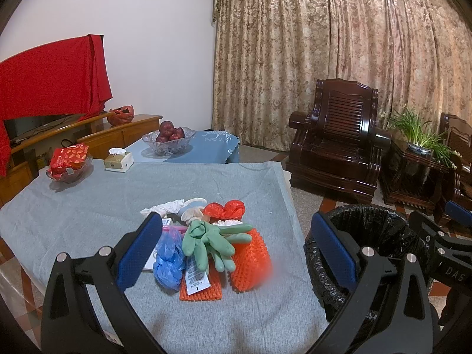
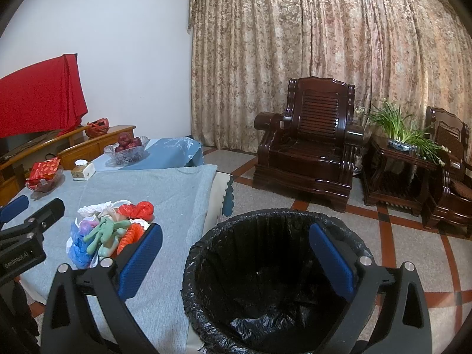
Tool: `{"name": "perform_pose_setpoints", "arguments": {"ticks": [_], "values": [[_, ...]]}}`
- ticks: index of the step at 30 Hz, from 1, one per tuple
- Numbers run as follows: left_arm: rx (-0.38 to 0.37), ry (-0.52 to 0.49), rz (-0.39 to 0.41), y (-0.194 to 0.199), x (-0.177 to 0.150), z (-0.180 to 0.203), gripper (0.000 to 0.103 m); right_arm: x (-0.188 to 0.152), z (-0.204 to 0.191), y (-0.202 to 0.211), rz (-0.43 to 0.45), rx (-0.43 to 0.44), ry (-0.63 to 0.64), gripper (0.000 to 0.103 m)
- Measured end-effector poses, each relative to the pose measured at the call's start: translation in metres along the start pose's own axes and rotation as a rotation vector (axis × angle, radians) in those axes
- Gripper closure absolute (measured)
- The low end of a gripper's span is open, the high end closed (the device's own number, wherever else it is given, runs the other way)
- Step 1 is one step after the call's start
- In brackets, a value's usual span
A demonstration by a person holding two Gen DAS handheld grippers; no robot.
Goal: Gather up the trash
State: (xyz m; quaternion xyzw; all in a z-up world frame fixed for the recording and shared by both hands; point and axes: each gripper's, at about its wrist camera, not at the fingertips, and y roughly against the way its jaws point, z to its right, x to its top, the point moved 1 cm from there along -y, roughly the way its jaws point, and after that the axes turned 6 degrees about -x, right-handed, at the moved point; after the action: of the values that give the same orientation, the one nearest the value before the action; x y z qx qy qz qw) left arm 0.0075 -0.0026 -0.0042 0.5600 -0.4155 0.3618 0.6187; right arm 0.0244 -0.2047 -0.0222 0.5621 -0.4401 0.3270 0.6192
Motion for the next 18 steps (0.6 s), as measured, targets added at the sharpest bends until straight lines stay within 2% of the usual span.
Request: {"name": "perform_pose_setpoints", "arguments": {"ticks": [18], "values": [[-0.001, 0.005, -0.003, -0.0010, 0.0007, -0.0027, 0.005, -0.0077, -0.0048, -0.0044, -0.005, 0.000, 0.000, 0.006]]}}
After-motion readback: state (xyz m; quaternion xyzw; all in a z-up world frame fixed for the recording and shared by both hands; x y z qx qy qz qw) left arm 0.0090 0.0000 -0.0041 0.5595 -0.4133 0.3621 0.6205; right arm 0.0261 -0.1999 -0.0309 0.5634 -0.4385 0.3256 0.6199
